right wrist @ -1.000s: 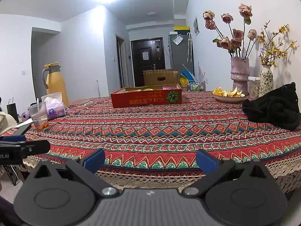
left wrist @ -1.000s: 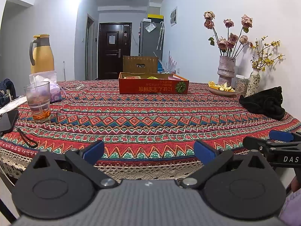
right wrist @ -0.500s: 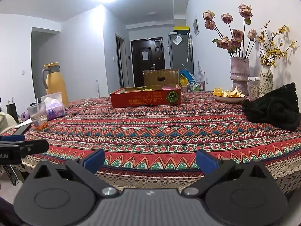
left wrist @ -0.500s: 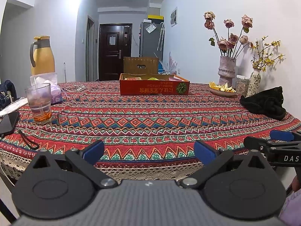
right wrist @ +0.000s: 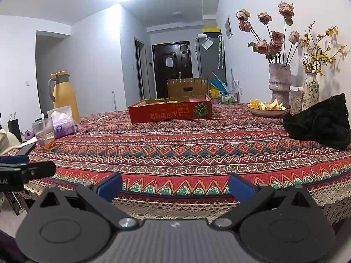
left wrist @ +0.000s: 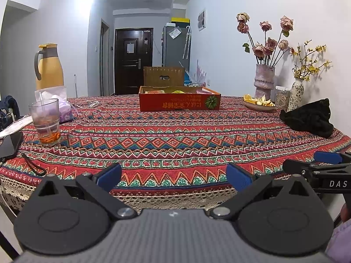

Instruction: Organize snacks

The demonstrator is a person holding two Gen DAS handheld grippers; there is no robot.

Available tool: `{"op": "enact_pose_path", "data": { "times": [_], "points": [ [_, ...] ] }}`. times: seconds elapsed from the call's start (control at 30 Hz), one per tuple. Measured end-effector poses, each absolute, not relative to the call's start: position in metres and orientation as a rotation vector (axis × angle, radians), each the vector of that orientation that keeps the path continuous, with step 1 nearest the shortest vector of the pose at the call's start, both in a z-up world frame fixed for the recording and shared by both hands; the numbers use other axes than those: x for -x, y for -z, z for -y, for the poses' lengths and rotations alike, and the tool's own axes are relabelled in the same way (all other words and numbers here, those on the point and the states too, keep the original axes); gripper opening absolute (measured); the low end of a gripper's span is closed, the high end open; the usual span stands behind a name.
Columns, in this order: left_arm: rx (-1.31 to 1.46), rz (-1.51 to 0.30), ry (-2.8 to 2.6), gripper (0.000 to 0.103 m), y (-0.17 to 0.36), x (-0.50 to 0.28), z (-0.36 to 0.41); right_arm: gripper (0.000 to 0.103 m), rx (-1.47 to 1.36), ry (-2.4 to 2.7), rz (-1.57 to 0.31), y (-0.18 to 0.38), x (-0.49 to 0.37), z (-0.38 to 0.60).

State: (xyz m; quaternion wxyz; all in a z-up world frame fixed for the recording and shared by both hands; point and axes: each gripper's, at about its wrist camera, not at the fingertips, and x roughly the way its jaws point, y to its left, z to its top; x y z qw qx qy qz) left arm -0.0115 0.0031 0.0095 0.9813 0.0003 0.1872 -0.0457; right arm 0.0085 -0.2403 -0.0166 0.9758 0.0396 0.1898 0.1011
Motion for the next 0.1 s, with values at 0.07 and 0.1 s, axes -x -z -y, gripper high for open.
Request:
{"op": "enact_pose_path", "data": {
  "times": [0.07,0.1],
  "points": [
    [-0.005,-0.364,0.105,0.103,-0.0091,0.0138,-0.0030,0.103,-0.080,-0.204,-0.381,0.0164,-0.0082,0.2400],
    [-0.011,-0.362,0.113,0.103,-0.0089,0.0147,-0.0020,0.103,-0.079,-0.205,-0.381,0.0164,-0.0081,0.2397]
  ]
}}
